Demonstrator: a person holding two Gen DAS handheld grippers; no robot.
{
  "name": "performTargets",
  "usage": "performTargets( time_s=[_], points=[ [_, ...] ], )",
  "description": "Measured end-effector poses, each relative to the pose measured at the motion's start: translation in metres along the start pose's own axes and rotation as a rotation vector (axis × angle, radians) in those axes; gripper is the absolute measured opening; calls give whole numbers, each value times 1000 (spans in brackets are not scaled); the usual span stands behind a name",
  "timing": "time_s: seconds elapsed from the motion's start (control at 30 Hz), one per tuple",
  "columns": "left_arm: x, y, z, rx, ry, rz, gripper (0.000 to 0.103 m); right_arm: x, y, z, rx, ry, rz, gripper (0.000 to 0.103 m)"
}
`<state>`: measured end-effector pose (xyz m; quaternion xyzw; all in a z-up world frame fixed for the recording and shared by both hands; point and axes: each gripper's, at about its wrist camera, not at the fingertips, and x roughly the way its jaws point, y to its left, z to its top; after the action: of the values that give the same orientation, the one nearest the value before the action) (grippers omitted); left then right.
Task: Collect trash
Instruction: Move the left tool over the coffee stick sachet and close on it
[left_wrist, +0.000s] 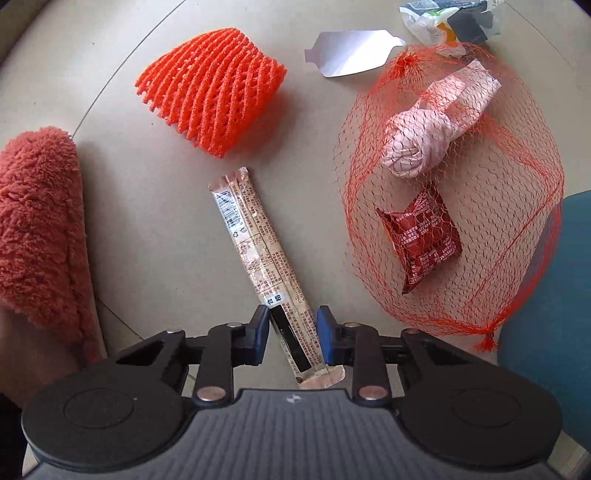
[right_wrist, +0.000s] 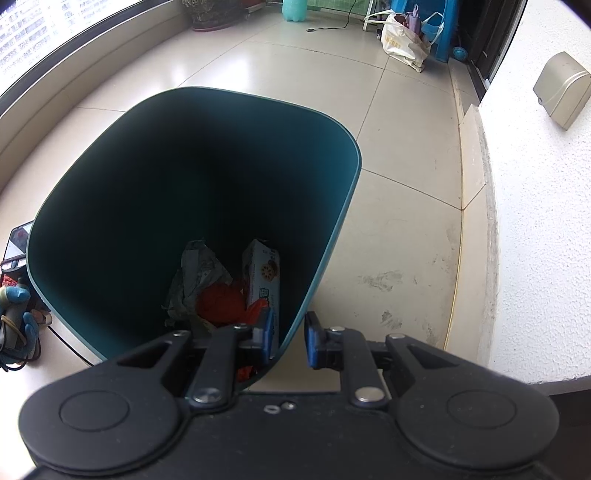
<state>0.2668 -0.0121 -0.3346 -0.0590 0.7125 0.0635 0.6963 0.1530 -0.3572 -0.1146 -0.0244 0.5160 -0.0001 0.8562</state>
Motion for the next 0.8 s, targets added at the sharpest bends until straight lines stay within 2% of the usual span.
performTargets(
  time_s=[0.1,0.23,0.27,0.33,0.4,0.5,0.57,0.63,0.8],
  points=[
    [-26,1,-5,-1,-24,-16,26,-1,0,-1,-4,-4,-2,17],
    [-77,-1,-10,24,-98,-57,22,-1,4,-3,-15,-13,-16,17],
    [-90,-3,-11,29,-112,-64,13,-1,5,-3,-17,-15,-20,17],
    [-111,-4,-12,40,-133,-90,6,-1,5,-4,-18,-16,-23,16],
    [-132,-7,-15,56,-160,-117,5,-2,4,-4,-4,-16,-17,16],
    [-161,-11,-26,100,-211,-118,5,-3,3,-4,1,-18,-16,16],
    [-163,-13,-27,130,-210,-108,5,-3,2,-4,4,-18,-15,16],
    [-157,-16,-27,159,-185,-133,5,-4,1,-4,5,-18,-12,16],
    [-116,-40,-40,270,-105,-114,8,-4,0,-4,-5,-19,-9,17]
  ],
)
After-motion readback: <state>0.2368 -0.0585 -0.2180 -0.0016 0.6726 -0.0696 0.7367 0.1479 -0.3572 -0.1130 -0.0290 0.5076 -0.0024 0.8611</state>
